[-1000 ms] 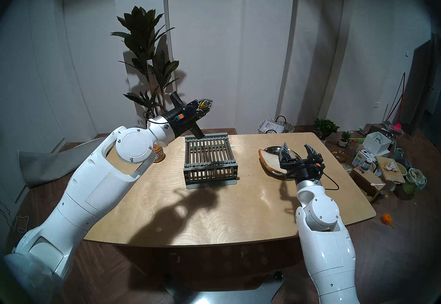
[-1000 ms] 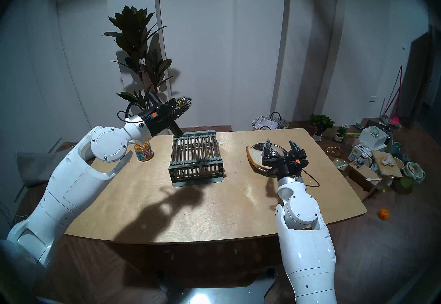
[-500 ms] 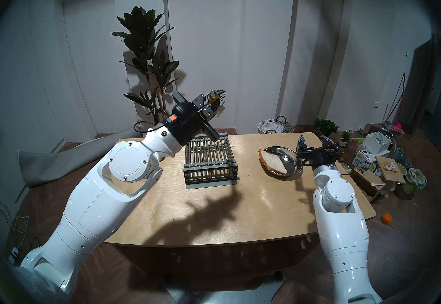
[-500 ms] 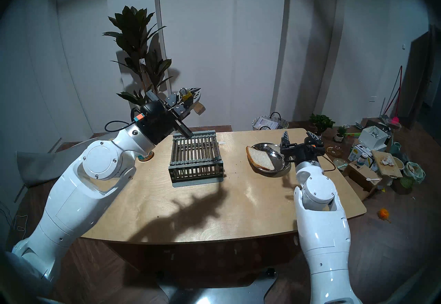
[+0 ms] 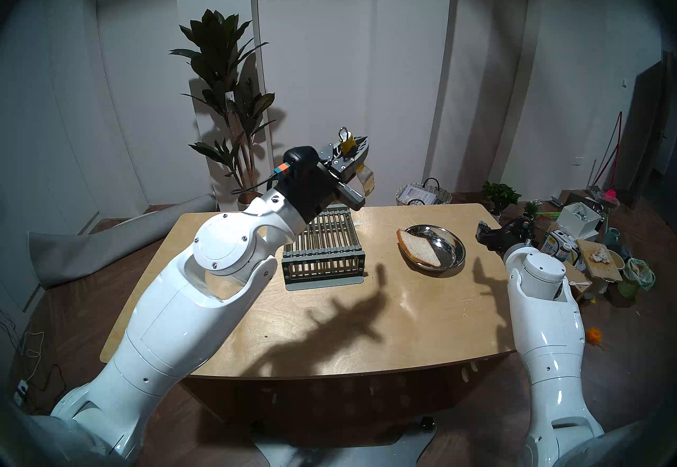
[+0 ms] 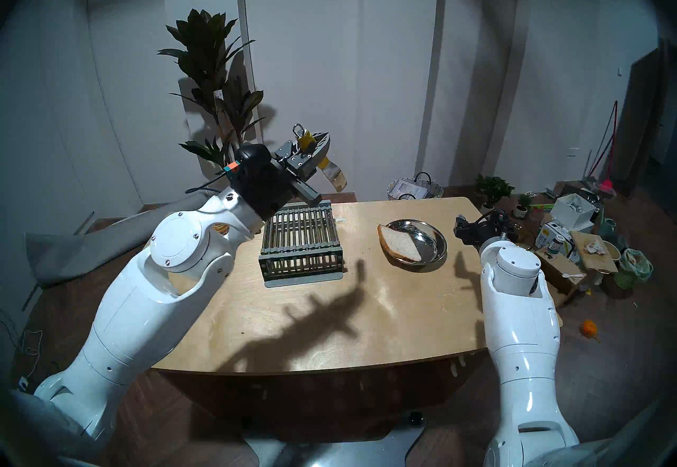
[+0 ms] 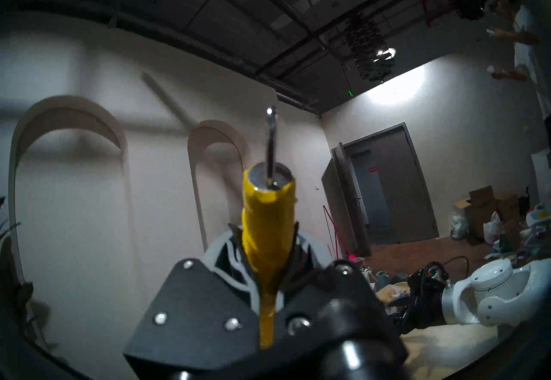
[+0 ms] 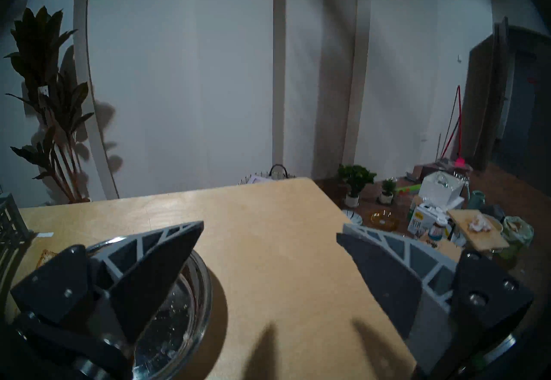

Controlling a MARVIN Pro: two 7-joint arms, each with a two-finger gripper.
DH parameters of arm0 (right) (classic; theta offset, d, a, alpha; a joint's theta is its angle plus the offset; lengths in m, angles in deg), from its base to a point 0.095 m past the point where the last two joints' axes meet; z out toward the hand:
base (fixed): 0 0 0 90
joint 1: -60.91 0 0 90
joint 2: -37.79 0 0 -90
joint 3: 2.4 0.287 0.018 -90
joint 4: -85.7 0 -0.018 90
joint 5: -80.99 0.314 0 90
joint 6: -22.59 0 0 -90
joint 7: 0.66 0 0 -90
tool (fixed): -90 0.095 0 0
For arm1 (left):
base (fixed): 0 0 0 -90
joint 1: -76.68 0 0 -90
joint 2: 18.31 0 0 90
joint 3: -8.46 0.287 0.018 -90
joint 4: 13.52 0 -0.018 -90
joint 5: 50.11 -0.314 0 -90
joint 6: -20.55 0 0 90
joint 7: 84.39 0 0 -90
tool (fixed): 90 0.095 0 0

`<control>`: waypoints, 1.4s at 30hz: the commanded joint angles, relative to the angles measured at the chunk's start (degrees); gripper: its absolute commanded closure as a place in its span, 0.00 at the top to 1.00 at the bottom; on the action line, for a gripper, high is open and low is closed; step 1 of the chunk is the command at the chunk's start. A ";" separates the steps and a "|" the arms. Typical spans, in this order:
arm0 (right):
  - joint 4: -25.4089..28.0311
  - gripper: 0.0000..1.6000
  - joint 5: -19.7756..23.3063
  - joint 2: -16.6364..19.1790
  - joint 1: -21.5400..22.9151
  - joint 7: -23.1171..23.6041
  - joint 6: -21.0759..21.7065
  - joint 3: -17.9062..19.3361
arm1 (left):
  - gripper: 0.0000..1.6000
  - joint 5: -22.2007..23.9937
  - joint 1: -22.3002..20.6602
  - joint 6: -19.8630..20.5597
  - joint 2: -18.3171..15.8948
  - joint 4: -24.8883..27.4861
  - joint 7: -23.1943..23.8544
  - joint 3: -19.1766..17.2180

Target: Spread peanut butter over the slice of bread with the knife

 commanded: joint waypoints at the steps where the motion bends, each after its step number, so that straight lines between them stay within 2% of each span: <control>1: -0.56 1.00 2.30 1.48 2.87 2.52 6.69 0.68 | 0.00 7.72 -6.19 3.67 6.46 -2.59 -1.83 0.43; 8: -2.53 1.00 4.14 3.01 3.84 5.04 14.89 1.60 | 0.00 15.80 -9.82 8.30 11.04 -7.76 -4.10 0.80; 17: -4.18 1.00 7.45 4.15 5.96 9.76 21.31 2.65 | 0.00 24.18 -14.58 12.44 16.97 -15.95 -6.63 0.88; 19: -4.31 1.00 7.72 4.20 6.28 10.19 22.00 2.62 | 0.00 25.31 -14.57 12.67 17.01 -16.35 -6.93 0.81; 21: -4.83 1.00 8.36 4.35 6.96 11.35 24.03 2.31 | 0.00 27.56 -15.53 13.88 19.59 -19.26 -7.55 -0.19; 23: -4.94 1.00 8.54 4.26 7.08 11.59 24.60 2.20 | 0.00 28.43 -16.03 13.72 19.05 -19.83 -7.44 0.22; 25: -6.11 1.00 8.91 3.92 7.73 11.75 26.44 2.07 | 0.00 29.87 -16.12 13.99 20.60 -21.80 -7.19 -0.63; 34: -9.93 1.00 10.21 1.94 9.73 10.73 27.00 3.44 | 0.00 34.07 -15.56 13.60 22.30 -25.52 -6.71 -2.64; 42: -9.47 1.00 11.01 0.58 10.02 10.05 27.95 4.55 | 0.00 34.62 -14.85 12.63 22.52 -27.38 -5.96 -2.64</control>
